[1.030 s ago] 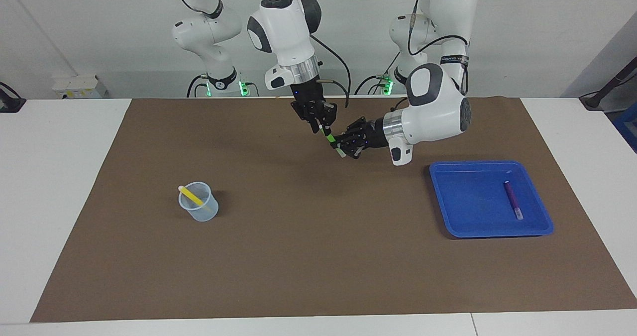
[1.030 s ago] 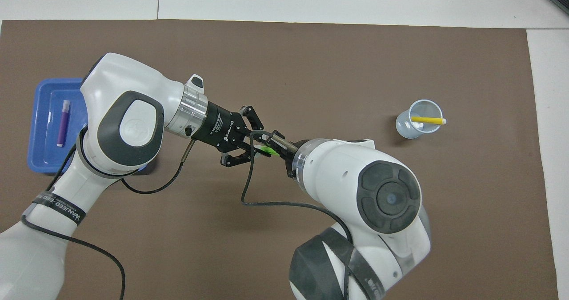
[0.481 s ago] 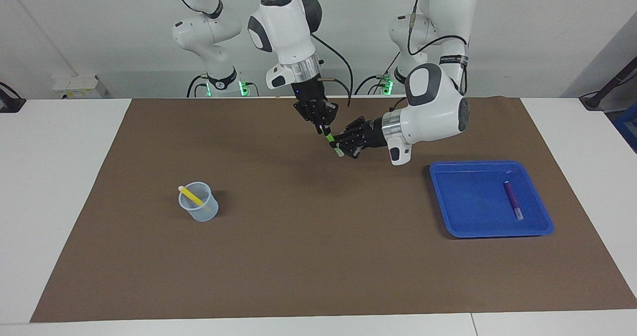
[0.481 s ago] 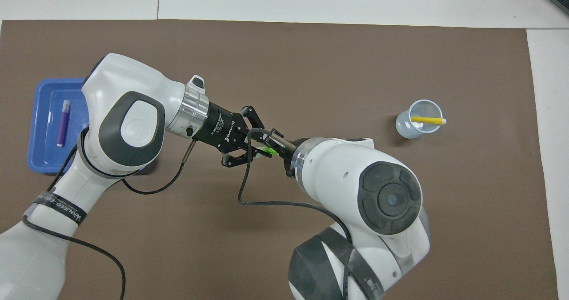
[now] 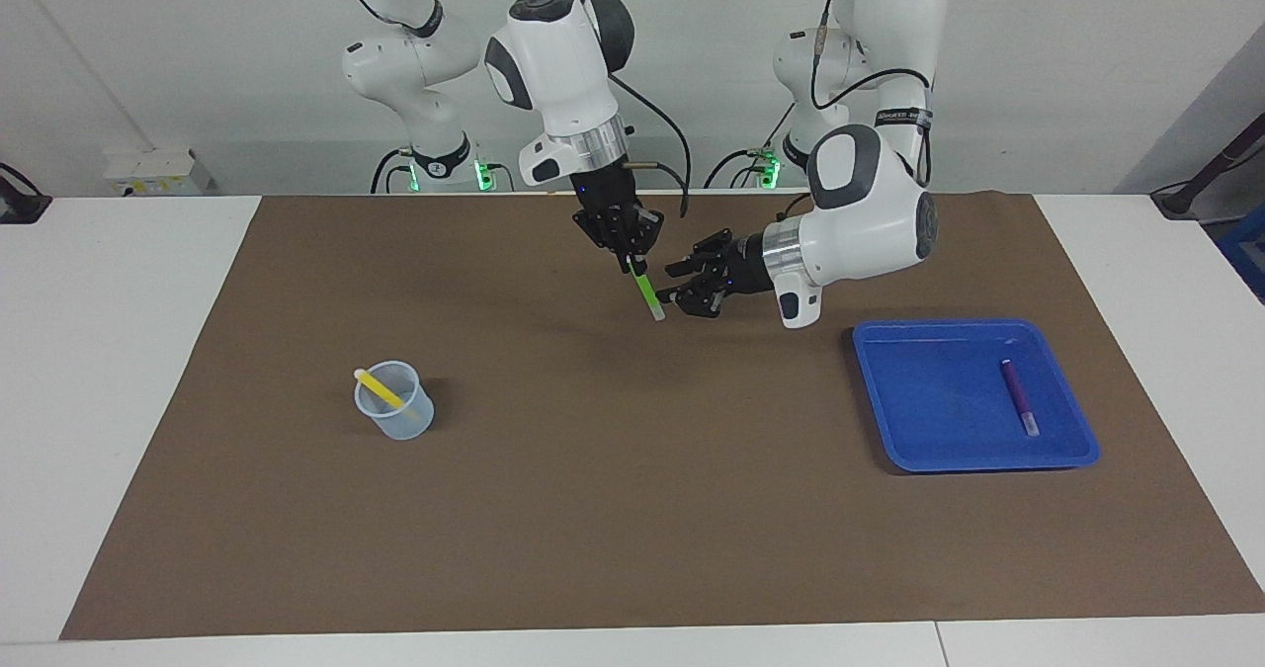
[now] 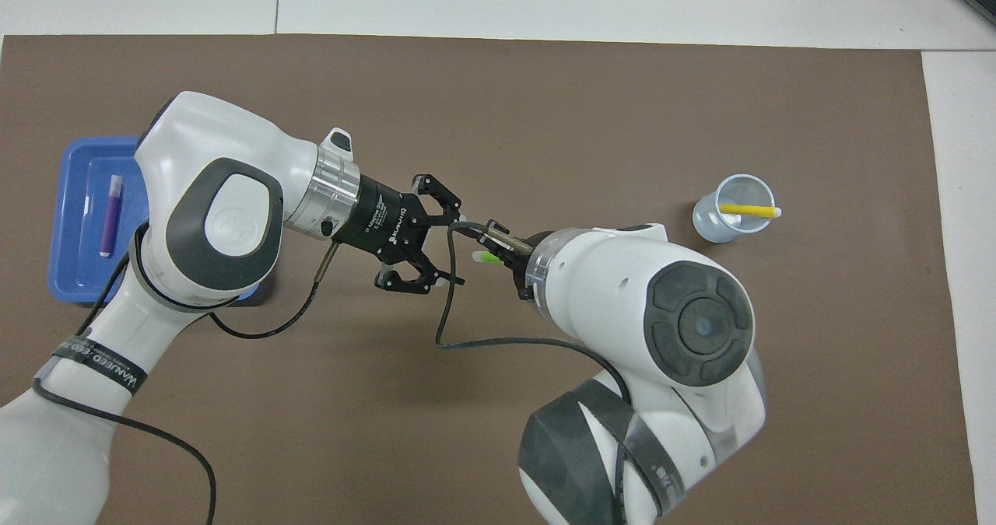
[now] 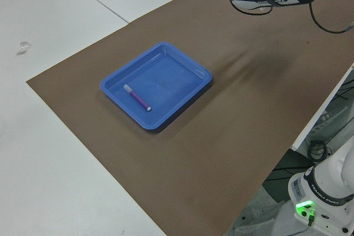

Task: Transfer and insert pens with both arms
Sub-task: 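Grasp the green pen with the right gripper while the left gripper opens, then insert the green pen into the cup while the left gripper reaches the tray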

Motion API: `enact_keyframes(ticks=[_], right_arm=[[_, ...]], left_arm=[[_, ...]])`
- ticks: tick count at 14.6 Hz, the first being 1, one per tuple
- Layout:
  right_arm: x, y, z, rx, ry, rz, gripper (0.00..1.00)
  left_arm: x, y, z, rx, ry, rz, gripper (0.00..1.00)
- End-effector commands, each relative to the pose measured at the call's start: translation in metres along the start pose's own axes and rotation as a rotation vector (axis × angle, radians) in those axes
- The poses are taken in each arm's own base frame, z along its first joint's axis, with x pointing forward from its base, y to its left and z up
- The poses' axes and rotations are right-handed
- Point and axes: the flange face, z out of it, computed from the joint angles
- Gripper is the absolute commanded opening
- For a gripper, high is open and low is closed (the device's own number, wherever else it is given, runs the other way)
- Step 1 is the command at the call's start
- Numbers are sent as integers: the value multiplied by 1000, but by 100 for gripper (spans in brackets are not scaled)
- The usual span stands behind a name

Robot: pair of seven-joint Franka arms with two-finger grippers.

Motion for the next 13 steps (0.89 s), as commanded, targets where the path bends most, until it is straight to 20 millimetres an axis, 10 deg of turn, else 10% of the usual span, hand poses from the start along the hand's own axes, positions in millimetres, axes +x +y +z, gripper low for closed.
enact_keyframes(ticks=[1, 7, 13], right_arm=[[3, 4, -1, -23, -9, -55, 0], [48, 52, -35, -149, -75, -335, 0], [146, 151, -92, -207, -130, -634, 0]], left_arm=[[-5, -6, -9, -25, 17, 4, 99], [2, -18, -18, 47, 192, 77, 100], [46, -51, -44, 218, 353, 330, 100]])
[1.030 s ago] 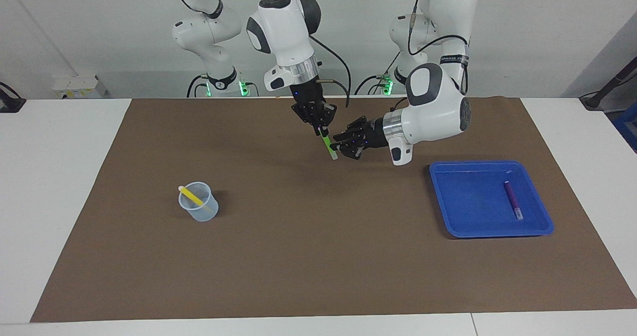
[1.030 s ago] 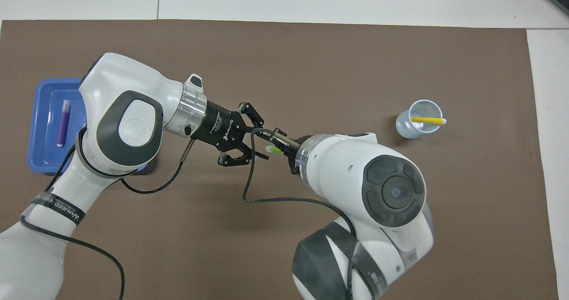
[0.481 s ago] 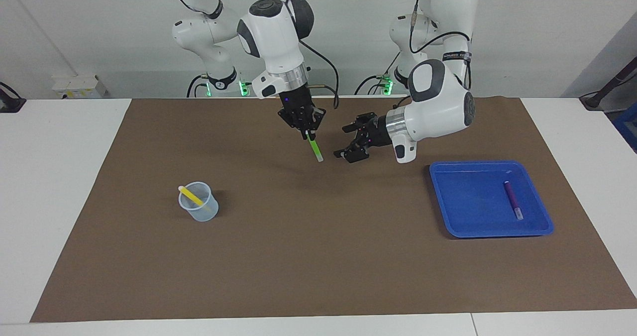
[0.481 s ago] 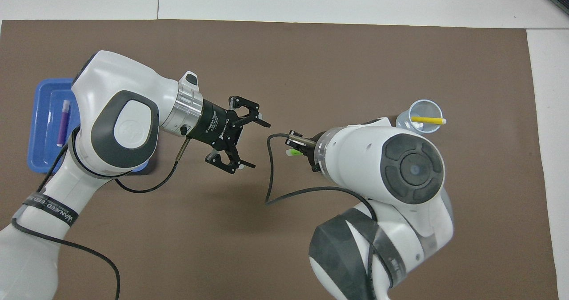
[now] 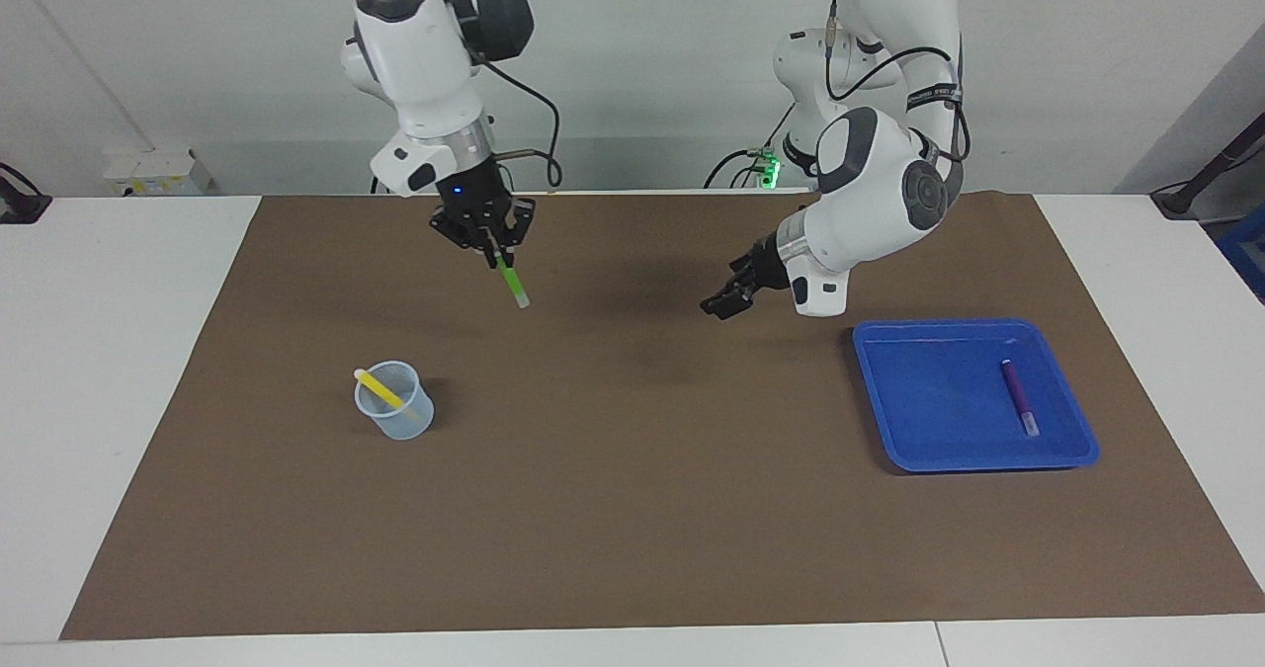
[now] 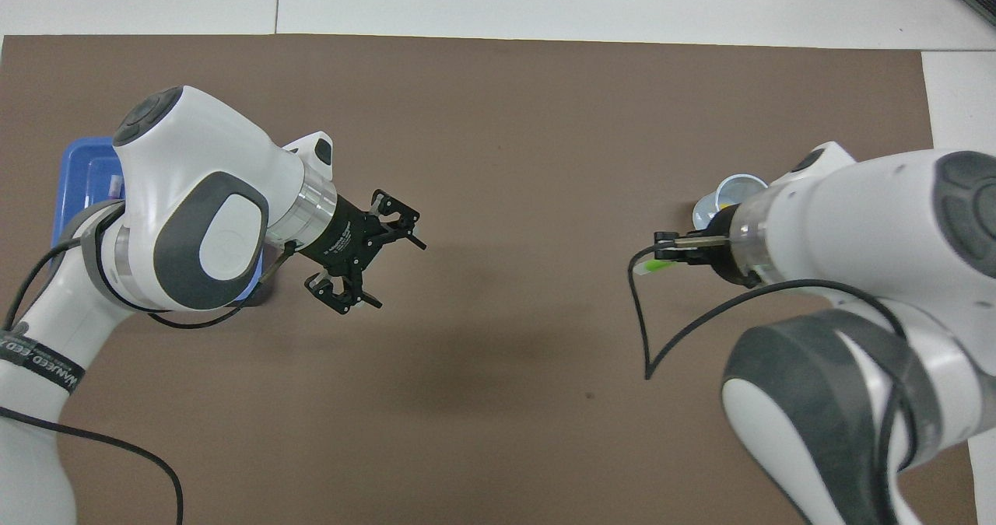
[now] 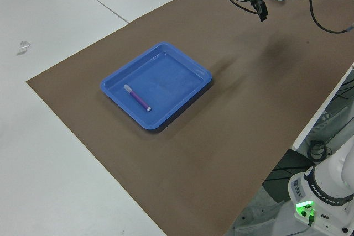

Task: Transfer and insert pens with both arms
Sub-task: 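Insert the green pen into the cup while the left gripper reaches the tray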

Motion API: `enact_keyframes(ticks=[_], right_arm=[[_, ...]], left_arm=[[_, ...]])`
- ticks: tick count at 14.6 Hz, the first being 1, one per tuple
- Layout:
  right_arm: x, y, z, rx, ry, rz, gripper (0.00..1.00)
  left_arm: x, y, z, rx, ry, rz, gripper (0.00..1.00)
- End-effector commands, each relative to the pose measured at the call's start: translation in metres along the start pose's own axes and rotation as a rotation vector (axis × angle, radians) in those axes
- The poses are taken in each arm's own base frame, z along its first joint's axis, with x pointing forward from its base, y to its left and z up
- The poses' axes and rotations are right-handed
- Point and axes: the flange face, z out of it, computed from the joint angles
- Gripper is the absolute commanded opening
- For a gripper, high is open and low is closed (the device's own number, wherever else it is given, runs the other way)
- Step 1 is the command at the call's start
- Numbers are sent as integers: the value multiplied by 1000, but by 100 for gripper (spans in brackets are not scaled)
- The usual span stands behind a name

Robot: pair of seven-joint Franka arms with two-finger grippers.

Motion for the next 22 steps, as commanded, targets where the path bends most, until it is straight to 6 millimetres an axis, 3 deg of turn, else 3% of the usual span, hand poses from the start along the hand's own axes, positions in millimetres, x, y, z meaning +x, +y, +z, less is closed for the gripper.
enact_keyframes(ticks=[1, 4, 6, 10, 12, 14, 16, 19, 22], right_arm=[[5, 53, -10, -14, -1, -112, 0], [13, 109, -16, -25, 13, -215, 0], [13, 125, -17, -28, 14, -227, 0], [17, 129, -14, -30, 24, -234, 0], [27, 131, 7, -32, 47, -233, 0], [36, 131, 28, -43, 45, -237, 0], [43, 139, 24, -46, 58, -232, 0], [51, 138, 31, -58, 92, -237, 0], [59, 144, 47, -72, 101, -241, 0]], left_arm=[[21, -37, -12, 46, 29, 92, 100], [46, -56, -22, 144, 101, 216, 100], [61, -69, -32, 204, 142, 324, 100], [98, -89, -55, 243, 203, 489, 100], [119, -100, -63, 256, 256, 594, 100], [151, -116, -68, 271, 373, 762, 100], [178, -115, -88, 290, 534, 1017, 99], [188, -108, -105, 429, 627, 1120, 99], [191, -107, -110, 420, 663, 1124, 99]])
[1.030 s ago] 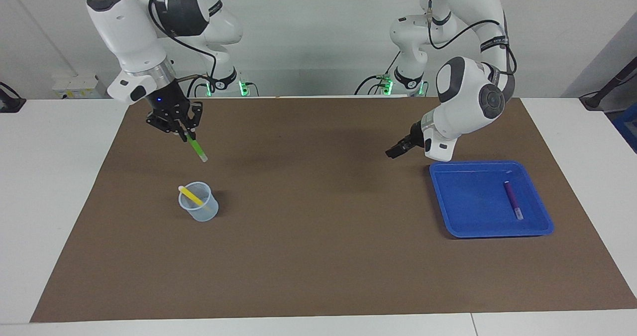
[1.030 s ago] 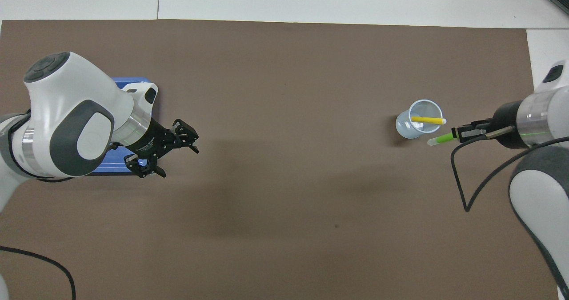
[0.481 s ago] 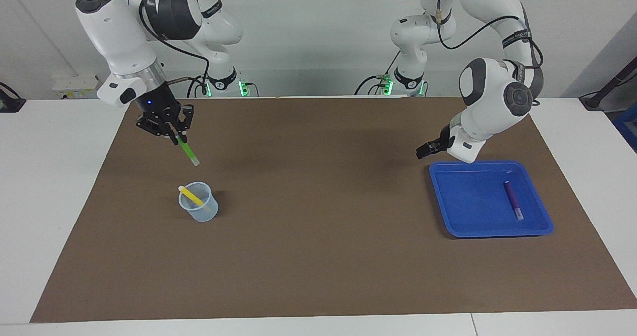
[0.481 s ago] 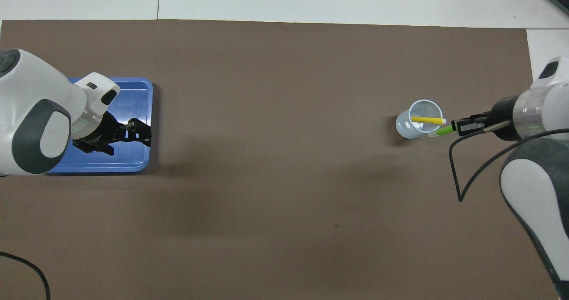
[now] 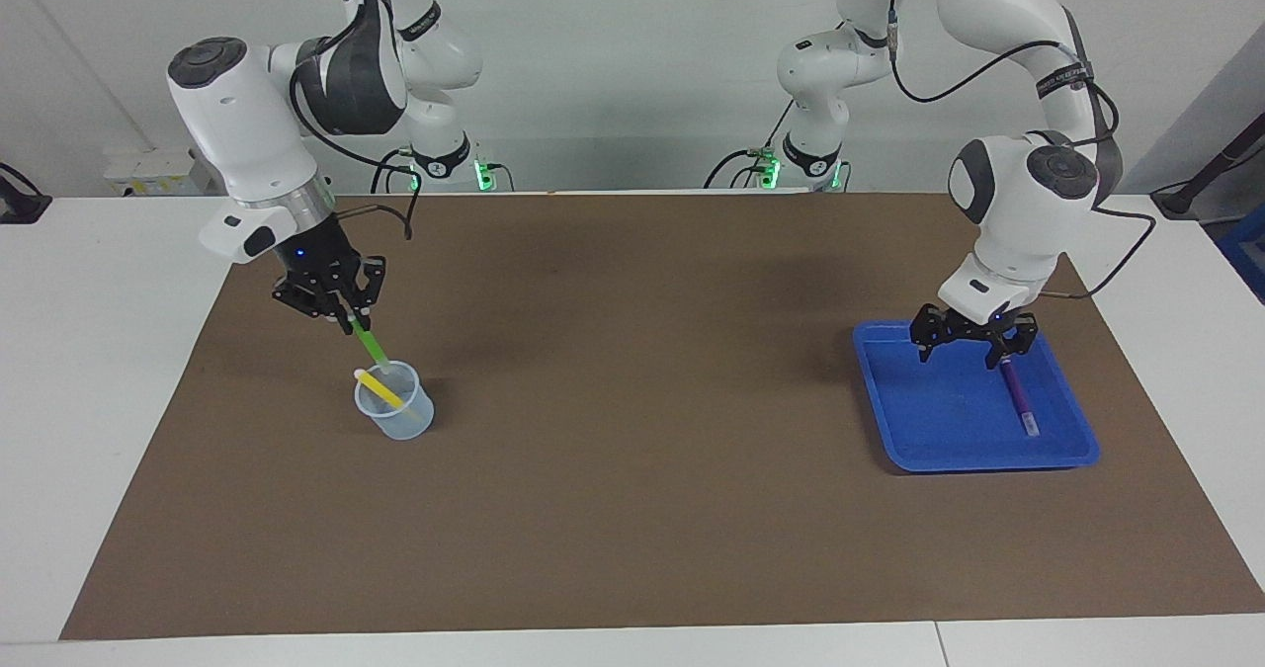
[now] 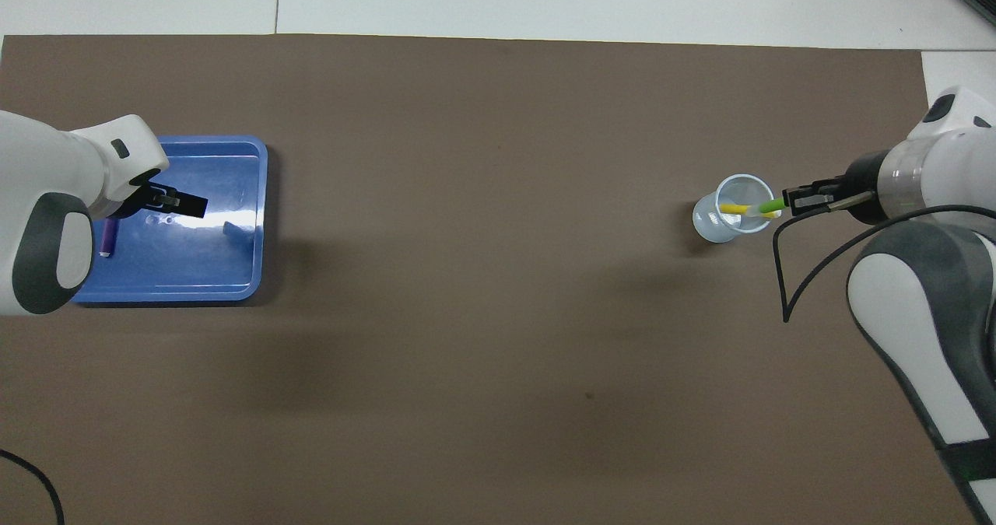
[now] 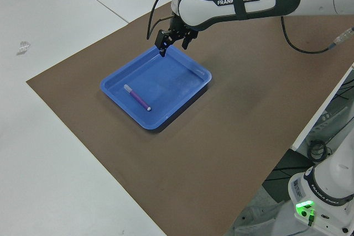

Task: Transfer and insert pens with both arms
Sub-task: 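Insert the green pen into the cup while the left gripper reaches the tray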

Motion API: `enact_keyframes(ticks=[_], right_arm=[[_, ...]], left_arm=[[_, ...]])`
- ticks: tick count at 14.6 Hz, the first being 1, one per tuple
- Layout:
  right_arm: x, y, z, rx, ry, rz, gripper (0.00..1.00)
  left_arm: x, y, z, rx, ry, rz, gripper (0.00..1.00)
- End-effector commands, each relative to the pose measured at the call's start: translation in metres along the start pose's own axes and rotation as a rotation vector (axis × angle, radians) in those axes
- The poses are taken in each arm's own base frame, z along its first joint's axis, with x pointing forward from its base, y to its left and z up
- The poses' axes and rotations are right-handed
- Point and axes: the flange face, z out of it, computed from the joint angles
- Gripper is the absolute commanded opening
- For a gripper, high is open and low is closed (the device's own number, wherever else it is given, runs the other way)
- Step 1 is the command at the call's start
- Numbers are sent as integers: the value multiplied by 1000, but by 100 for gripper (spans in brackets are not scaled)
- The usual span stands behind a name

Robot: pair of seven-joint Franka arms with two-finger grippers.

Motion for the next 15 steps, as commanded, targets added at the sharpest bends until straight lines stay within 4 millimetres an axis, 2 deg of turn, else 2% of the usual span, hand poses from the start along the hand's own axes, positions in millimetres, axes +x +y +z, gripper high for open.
enact_keyframes(ticks=[1, 2, 4, 6, 7, 9, 10, 11, 12, 13, 14, 15], right_arm=[[7, 7, 15, -18, 2, -23, 0], [8, 8, 19, -17, 0, -18, 0], [8, 4, 28, -11, -14, -10, 0], [8, 1, 35, -10, -14, -1, 0], [8, -1, 37, -8, -18, -3, 0], [7, -1, 42, -6, -27, -3, 15], [7, -1, 42, -6, -27, 0, 36], [7, -1, 44, -5, -30, 4, 42], [7, -1, 42, -6, -27, 4, 53], [7, 0, 43, -6, -28, 6, 81], [8, 0, 40, -6, -27, 4, 100], [8, 2, 35, -5, -25, 6, 100]], left_arm=[[4, -9, -1, 27, 40, 21, 99], [4, -15, -1, 31, 53, 13, 99], [14, -27, 15, 42, 82, 21, 98], [25, -56, 34, 83, 64, 48, 98], [29, -64, 35, 83, 59, 40, 98], [34, -70, 38, 57, 23, 15, 98], [36, -76, 42, 4, -8, -34, 98], [35, -83, 56, -99, -42, -115, 98], [34, -97, 69, -146, -51, -168, 98], [35, -101, 67, -150, -58, -173, 98], [34, -98, 68, -161, -81, -171, 98], [33, -95, 70, -165, -103, -165, 98]])
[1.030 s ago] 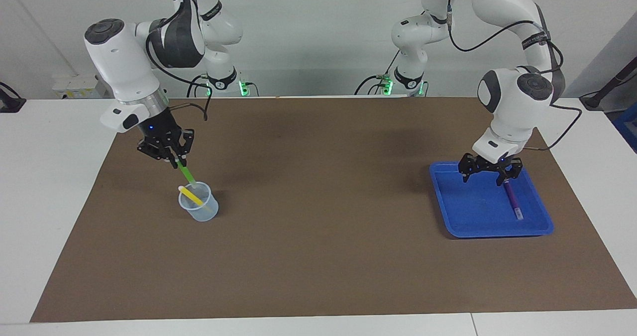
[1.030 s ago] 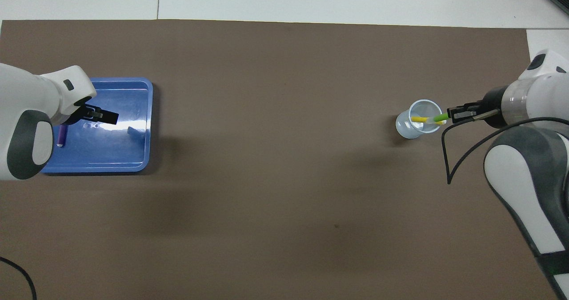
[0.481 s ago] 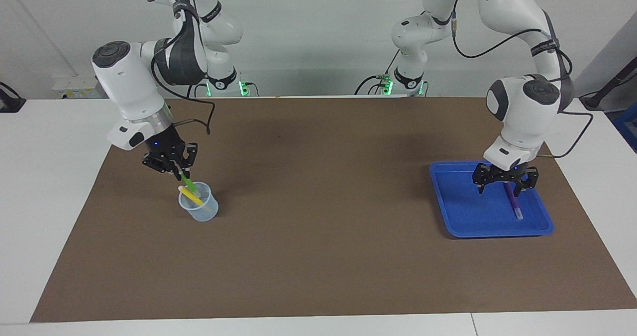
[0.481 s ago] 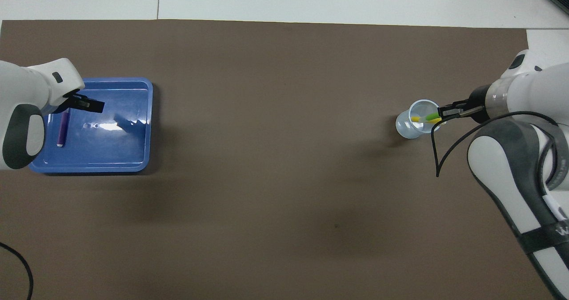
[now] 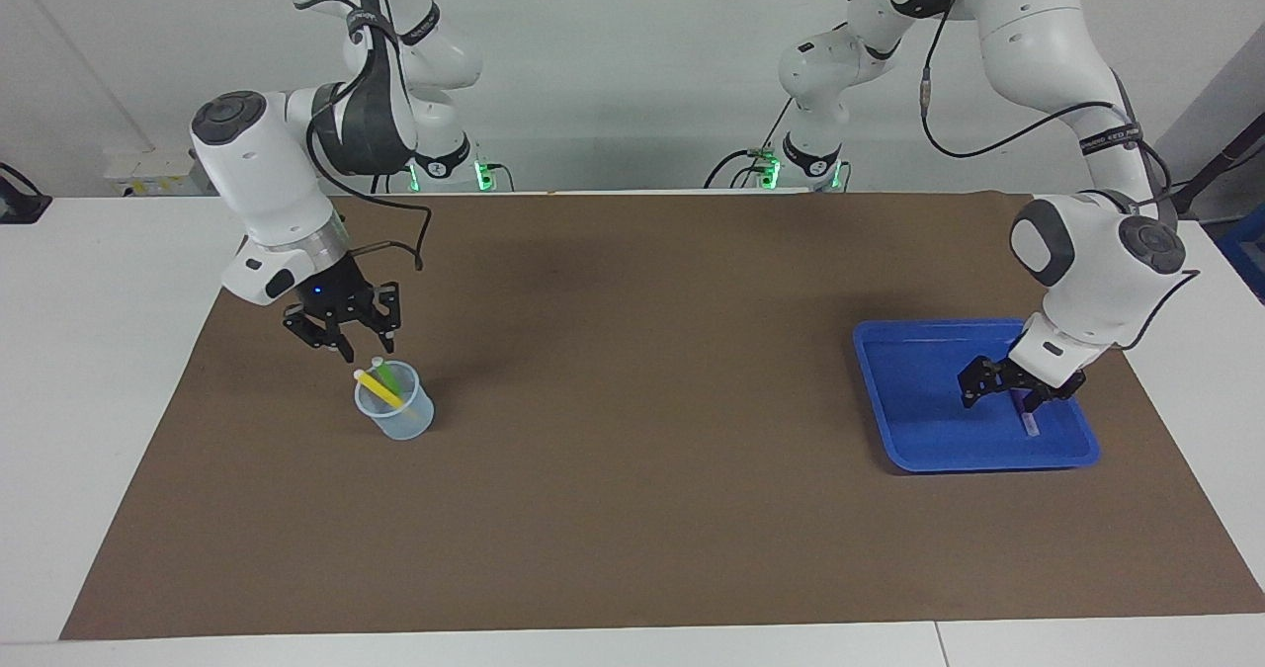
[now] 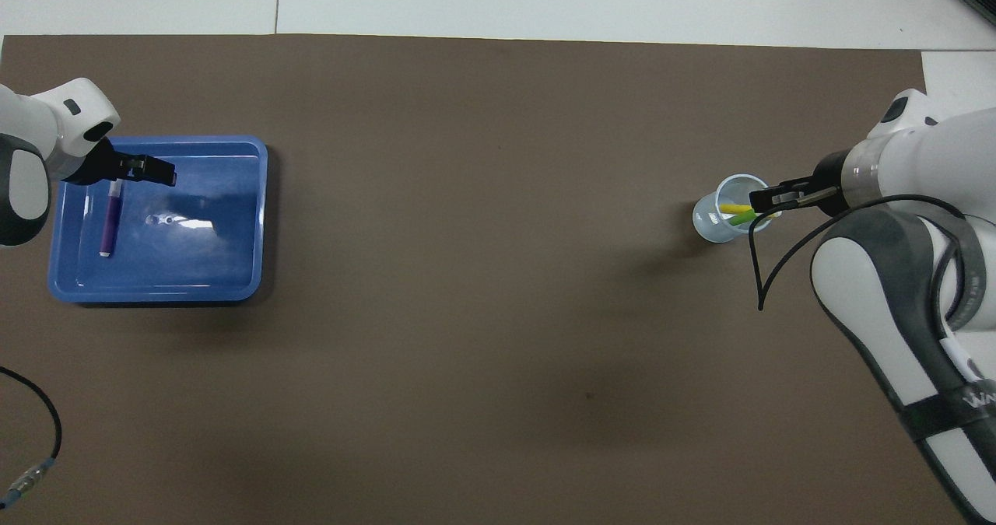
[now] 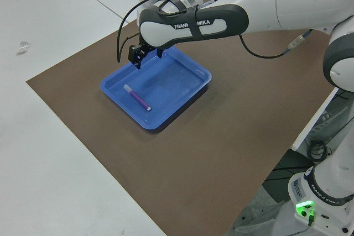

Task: Transfer and insert pens with both arms
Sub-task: 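Release the green pen and withdraw the right gripper from the cup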

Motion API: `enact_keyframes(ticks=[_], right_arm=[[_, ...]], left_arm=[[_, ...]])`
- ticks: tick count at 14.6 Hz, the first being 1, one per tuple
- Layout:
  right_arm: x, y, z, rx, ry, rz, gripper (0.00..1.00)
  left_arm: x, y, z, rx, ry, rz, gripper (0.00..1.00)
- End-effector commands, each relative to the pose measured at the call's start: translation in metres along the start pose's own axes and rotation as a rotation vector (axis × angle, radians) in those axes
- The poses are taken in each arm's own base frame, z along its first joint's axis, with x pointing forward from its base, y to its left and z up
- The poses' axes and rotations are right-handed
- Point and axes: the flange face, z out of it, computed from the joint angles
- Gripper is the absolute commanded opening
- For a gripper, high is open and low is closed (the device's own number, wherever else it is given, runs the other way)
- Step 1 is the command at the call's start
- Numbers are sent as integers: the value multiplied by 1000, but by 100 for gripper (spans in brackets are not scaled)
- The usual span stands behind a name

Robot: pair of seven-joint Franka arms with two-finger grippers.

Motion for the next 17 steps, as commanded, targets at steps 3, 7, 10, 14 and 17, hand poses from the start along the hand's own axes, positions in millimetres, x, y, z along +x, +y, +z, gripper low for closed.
enact_keyframes(ticks=[3, 7, 10, 14, 17], right_arm=[[2, -4, -50, -12, 23, 7, 100], [-11, -17, -111, -2, -24, -5, 100], [-33, -29, -135, 7, -88, 2, 100], [-45, -88, -150, 6, -131, 62, 100], [-46, -142, -142, 24, -134, 202, 100]], left_arm=[[22, -13, 0, -9, -24, 0, 97], [19, -14, 0, -12, -72, 2, 97], [20, -23, -1, 4, -36, -6, 95], [19, -25, -2, 5, -49, -4, 96], [13, -42, -1, 10, -54, -26, 96]])
